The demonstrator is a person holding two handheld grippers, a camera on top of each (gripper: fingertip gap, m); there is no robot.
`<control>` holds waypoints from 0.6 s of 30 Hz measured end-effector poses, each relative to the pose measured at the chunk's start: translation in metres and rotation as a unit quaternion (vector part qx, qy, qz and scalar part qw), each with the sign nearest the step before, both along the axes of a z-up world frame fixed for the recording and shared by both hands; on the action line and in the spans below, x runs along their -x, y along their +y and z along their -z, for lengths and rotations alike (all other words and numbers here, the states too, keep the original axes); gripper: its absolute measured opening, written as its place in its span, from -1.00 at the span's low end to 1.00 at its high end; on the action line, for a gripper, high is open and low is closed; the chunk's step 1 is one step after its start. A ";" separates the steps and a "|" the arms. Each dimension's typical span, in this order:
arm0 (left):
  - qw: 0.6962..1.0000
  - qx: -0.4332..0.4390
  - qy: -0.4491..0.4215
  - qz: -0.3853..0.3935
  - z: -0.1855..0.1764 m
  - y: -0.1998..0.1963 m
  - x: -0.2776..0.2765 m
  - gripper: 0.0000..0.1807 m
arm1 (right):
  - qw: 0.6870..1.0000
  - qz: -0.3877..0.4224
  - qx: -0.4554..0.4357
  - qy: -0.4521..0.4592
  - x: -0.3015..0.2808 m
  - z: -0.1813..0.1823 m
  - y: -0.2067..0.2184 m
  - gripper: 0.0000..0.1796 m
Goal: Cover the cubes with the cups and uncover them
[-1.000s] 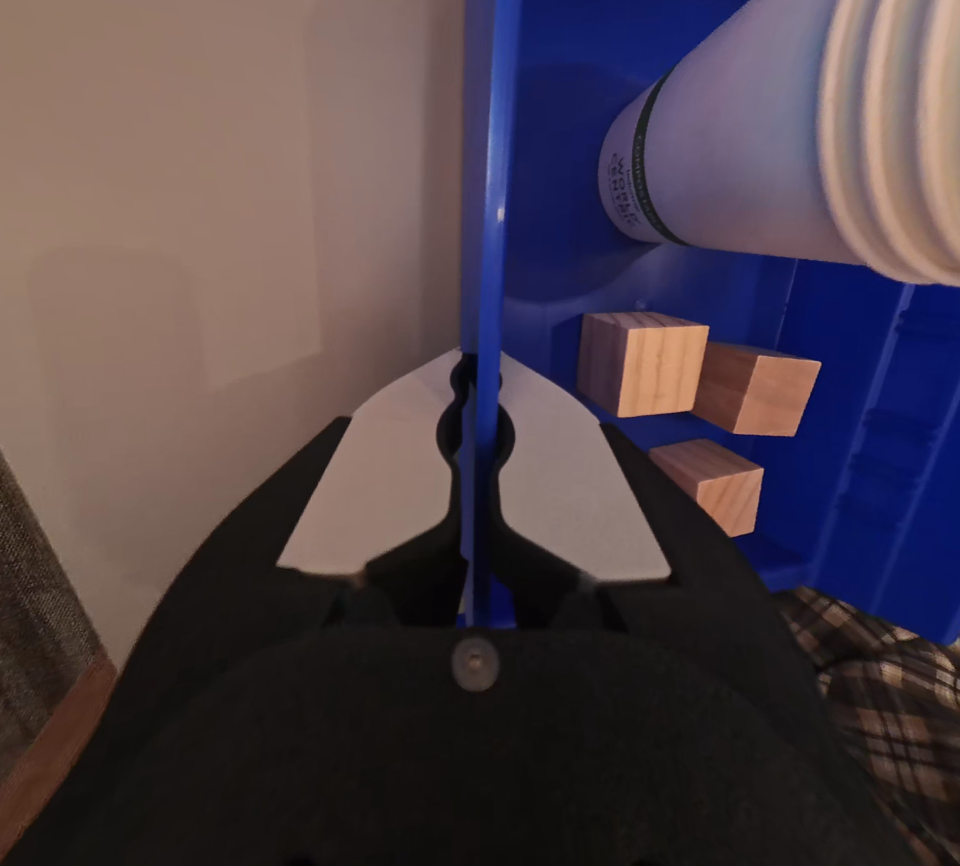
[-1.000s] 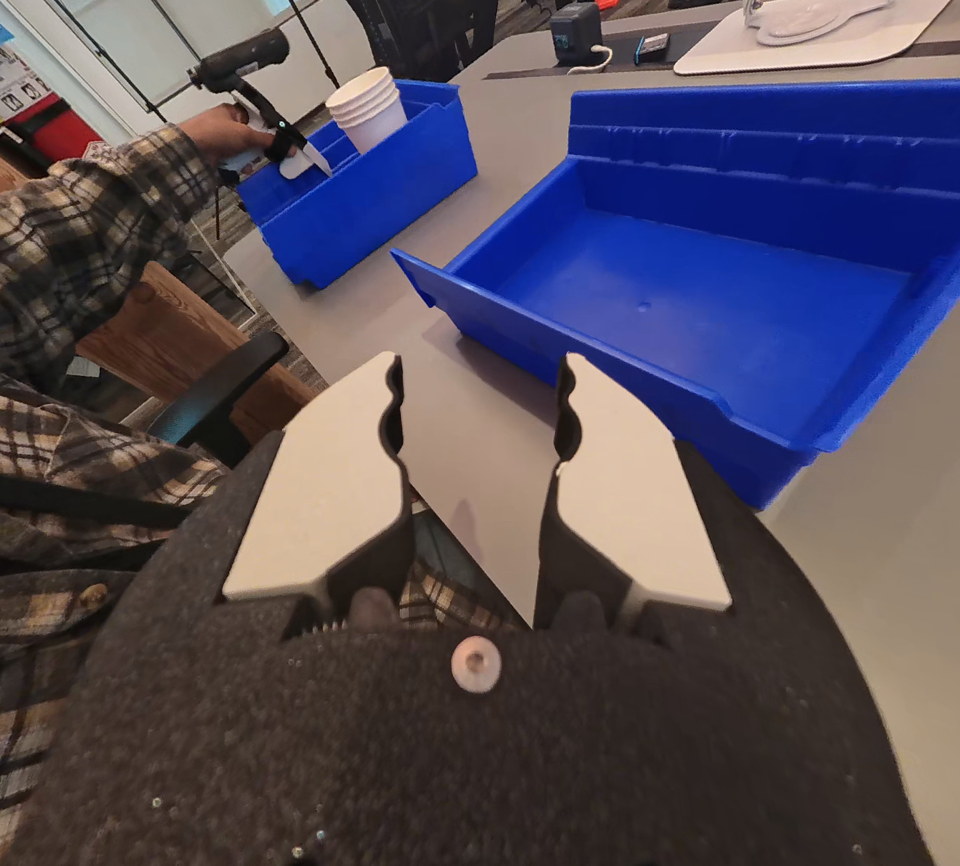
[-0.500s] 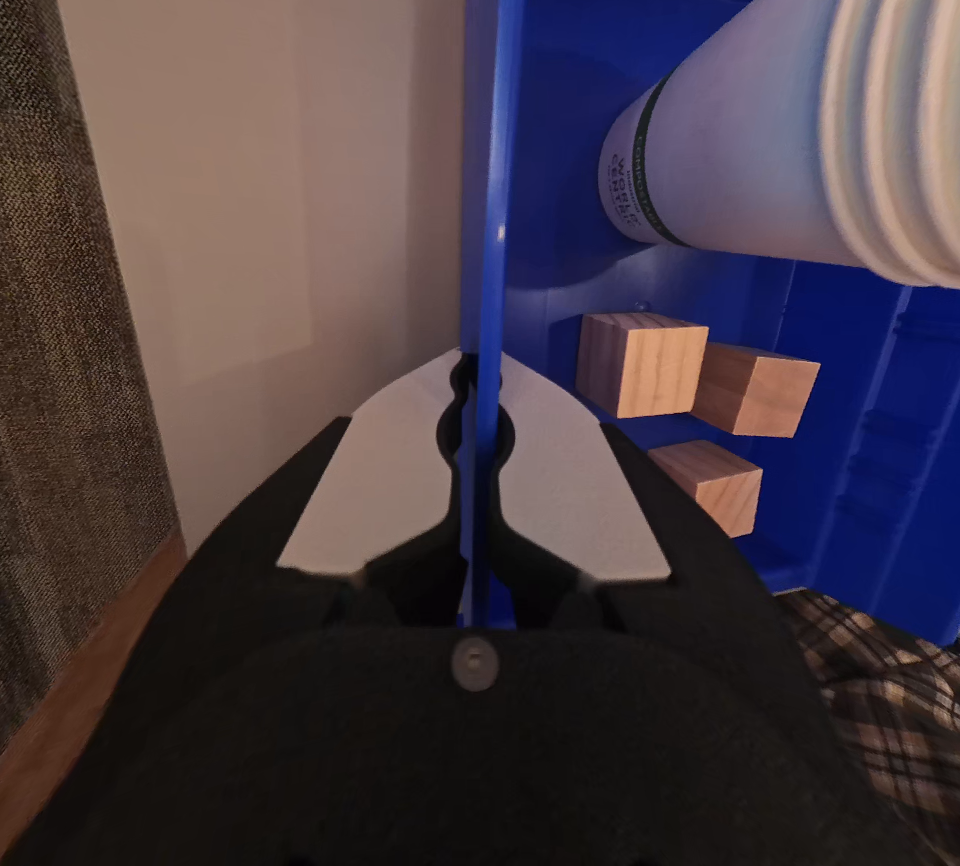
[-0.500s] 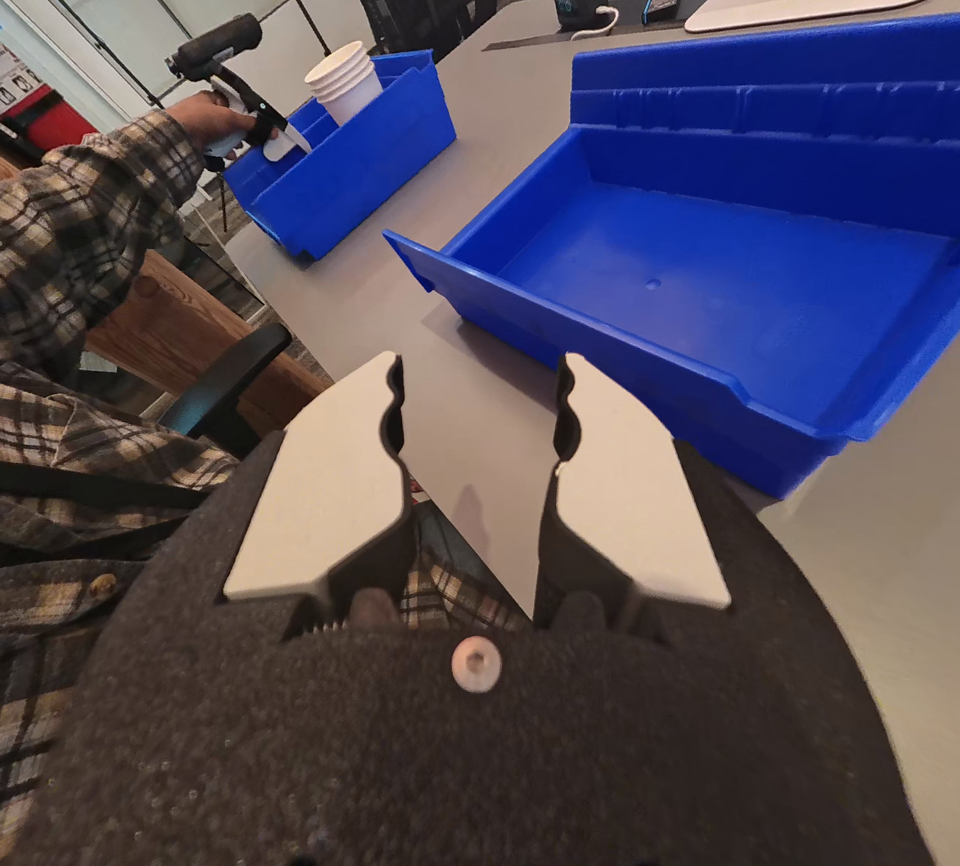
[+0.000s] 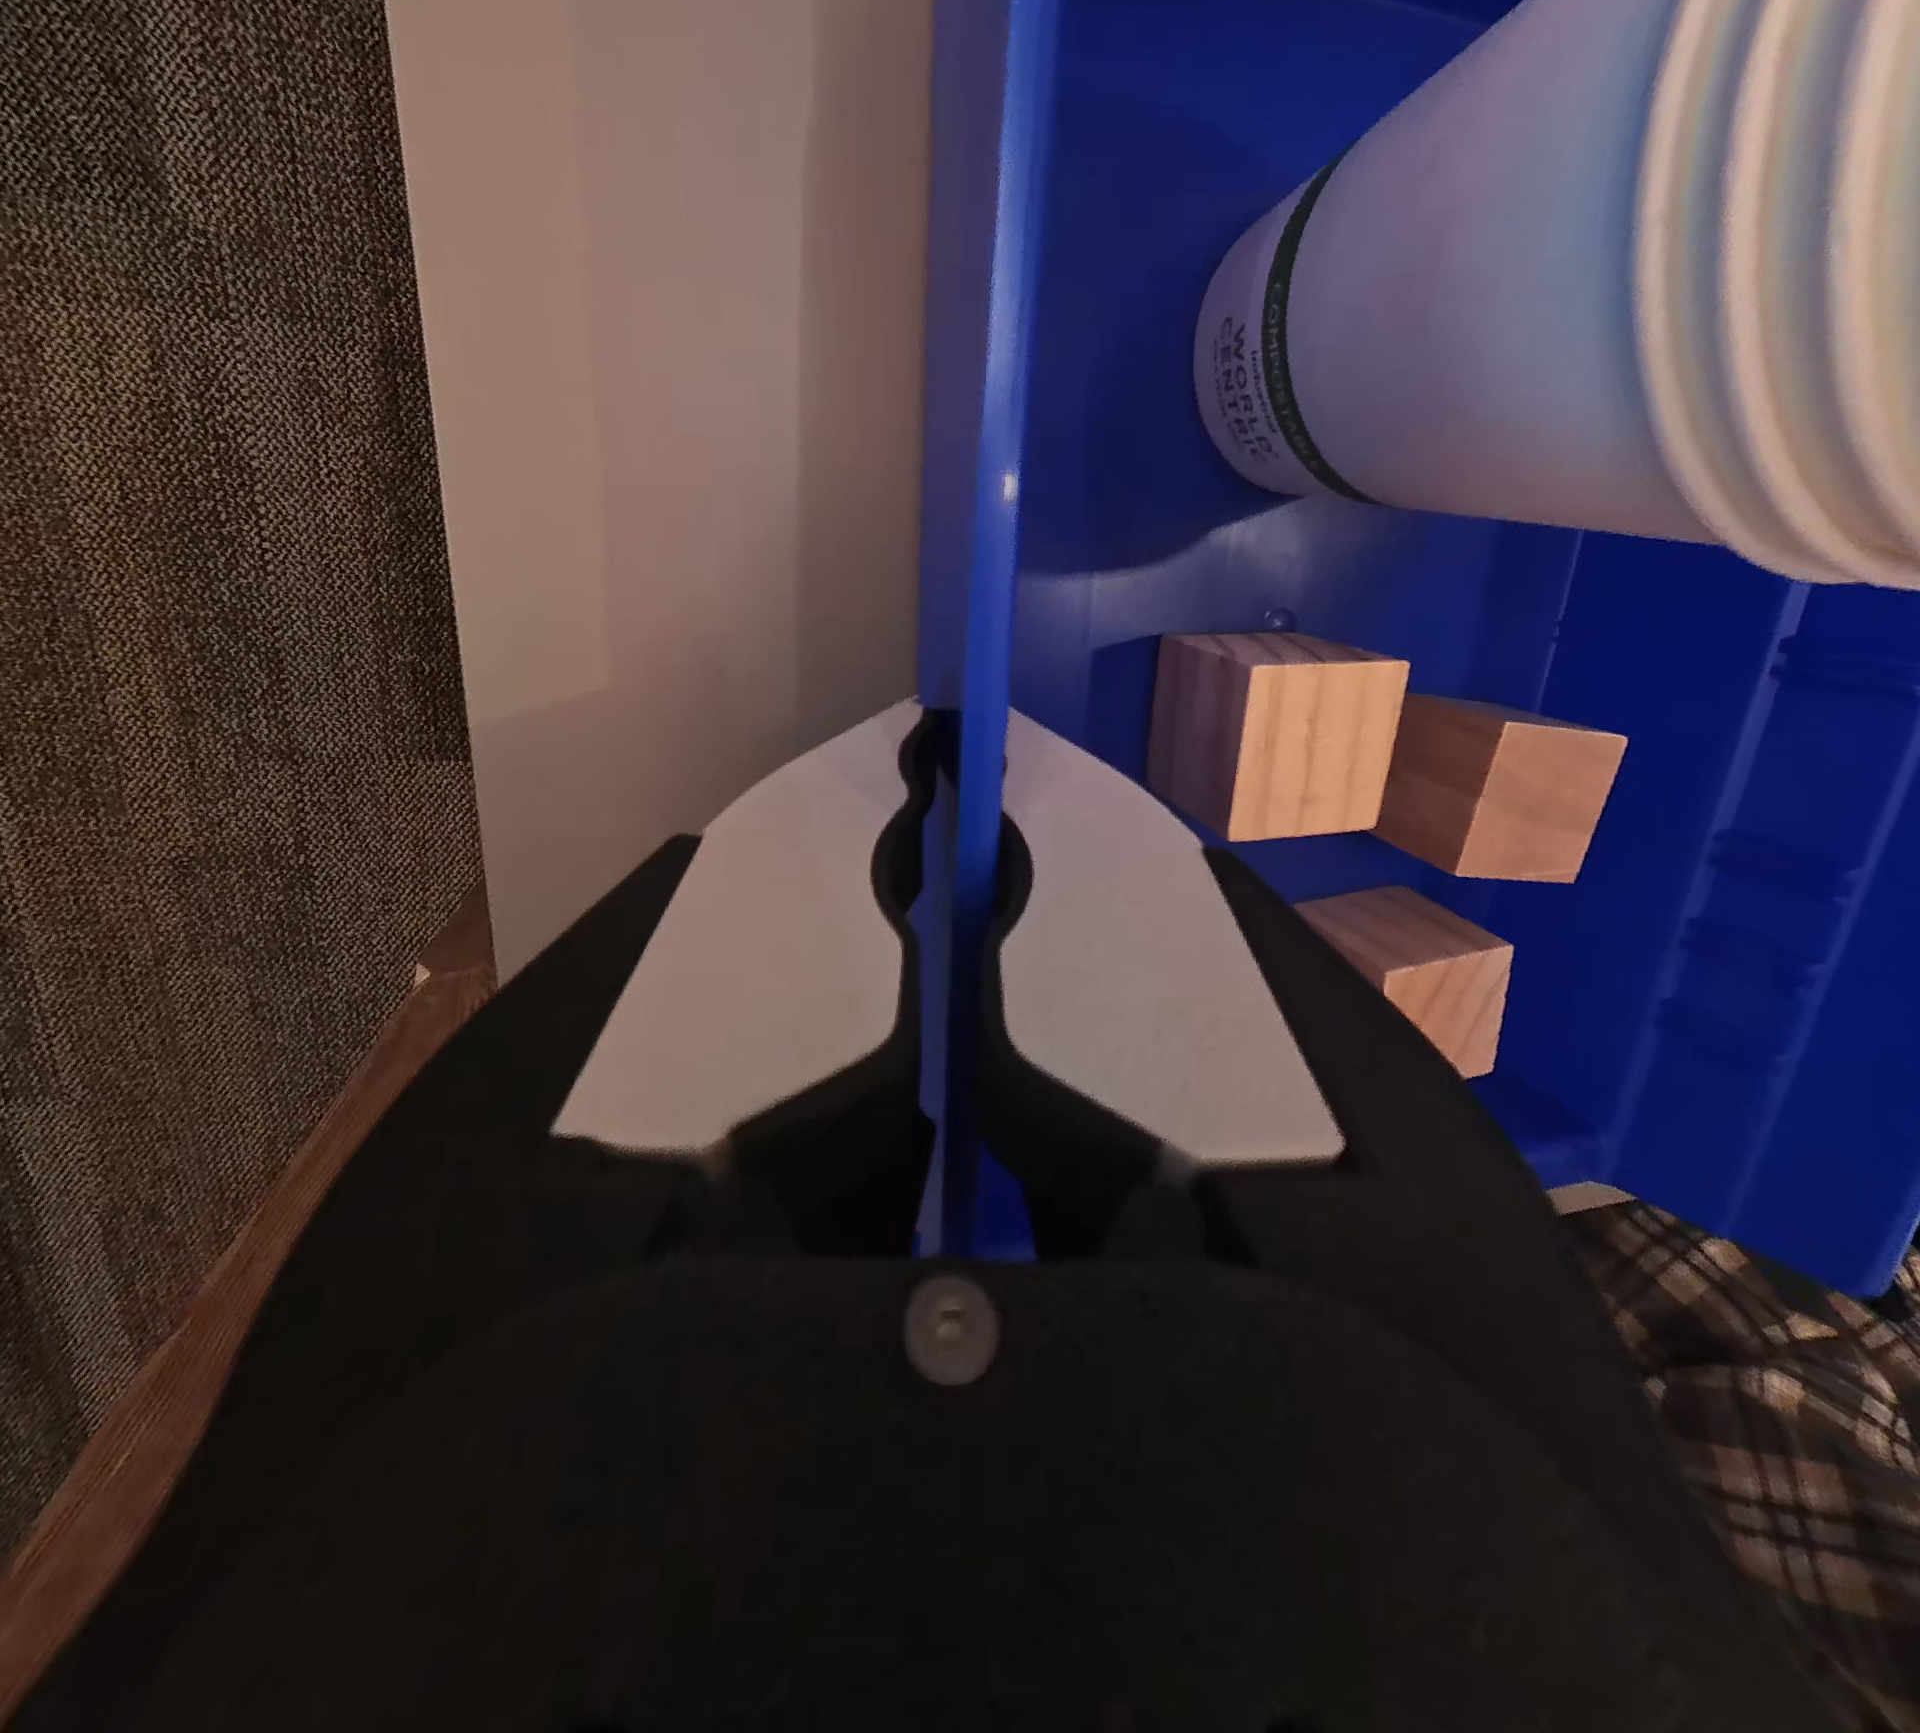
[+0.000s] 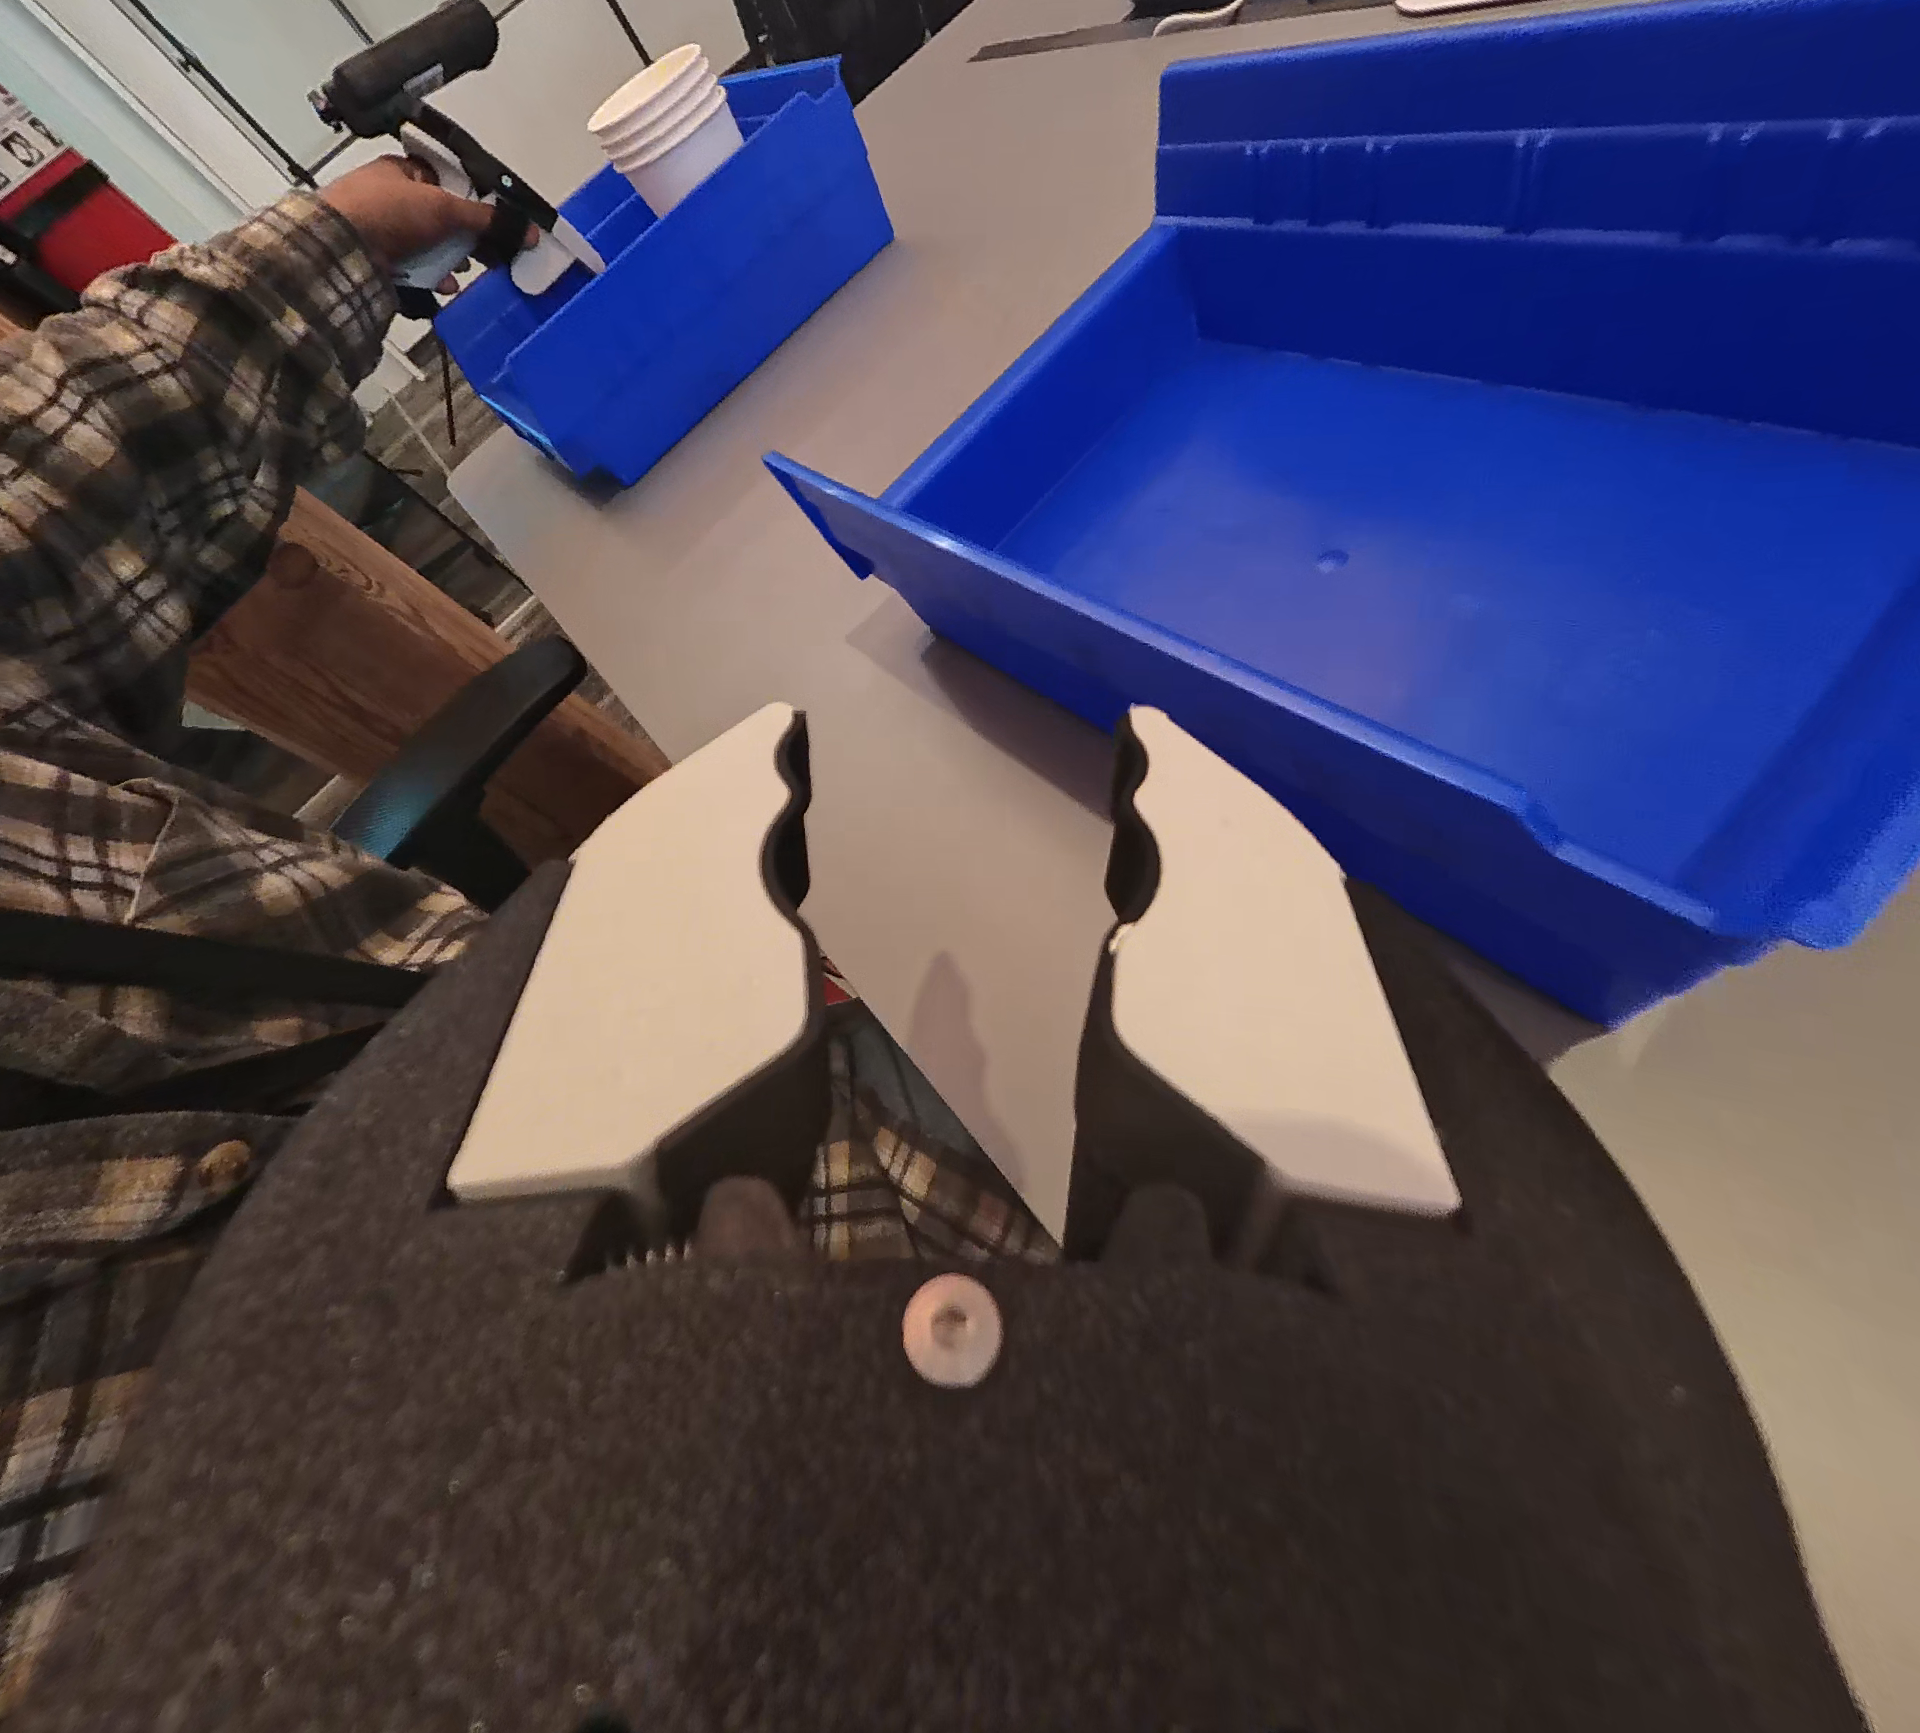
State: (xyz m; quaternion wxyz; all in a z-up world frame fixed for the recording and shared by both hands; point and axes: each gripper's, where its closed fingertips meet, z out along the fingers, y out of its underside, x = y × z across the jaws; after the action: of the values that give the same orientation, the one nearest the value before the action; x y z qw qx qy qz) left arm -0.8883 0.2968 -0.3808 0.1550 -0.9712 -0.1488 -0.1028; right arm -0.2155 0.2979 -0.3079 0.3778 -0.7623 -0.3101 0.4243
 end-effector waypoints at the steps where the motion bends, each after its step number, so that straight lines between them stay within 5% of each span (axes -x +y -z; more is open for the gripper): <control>1: 1.000 -0.002 -0.002 -0.001 0.000 0.000 0.000 -0.94 | 1.000 -0.003 0.000 -0.001 0.002 0.000 0.000 -0.39; 4: 0.999 -0.013 -0.029 -0.009 -0.002 0.000 -0.003 -0.88 | 1.000 -0.009 -0.001 -0.005 0.006 0.001 -0.001 -0.36; 9: 0.994 -0.095 -0.030 -0.037 -0.029 0.003 0.012 -0.39 | 0.999 -0.006 -0.033 -0.022 0.005 -0.004 0.000 -0.20; 14: 0.964 -0.262 0.034 -0.019 -0.119 0.007 0.008 -0.26 | 0.987 -0.050 -0.115 -0.102 0.014 -0.018 0.009 -0.11; 18: 0.925 -0.371 0.055 0.063 -0.191 0.010 -0.076 -0.31 | 0.949 -0.159 -0.179 -0.203 0.049 -0.020 0.011 -0.16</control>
State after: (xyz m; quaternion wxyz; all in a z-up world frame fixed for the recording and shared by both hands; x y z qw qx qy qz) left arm -0.8122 0.3064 -0.1895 0.5059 -0.8555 -0.0300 -0.1068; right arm -0.2640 0.3091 -0.2875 0.3651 -0.6927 -0.5684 0.2524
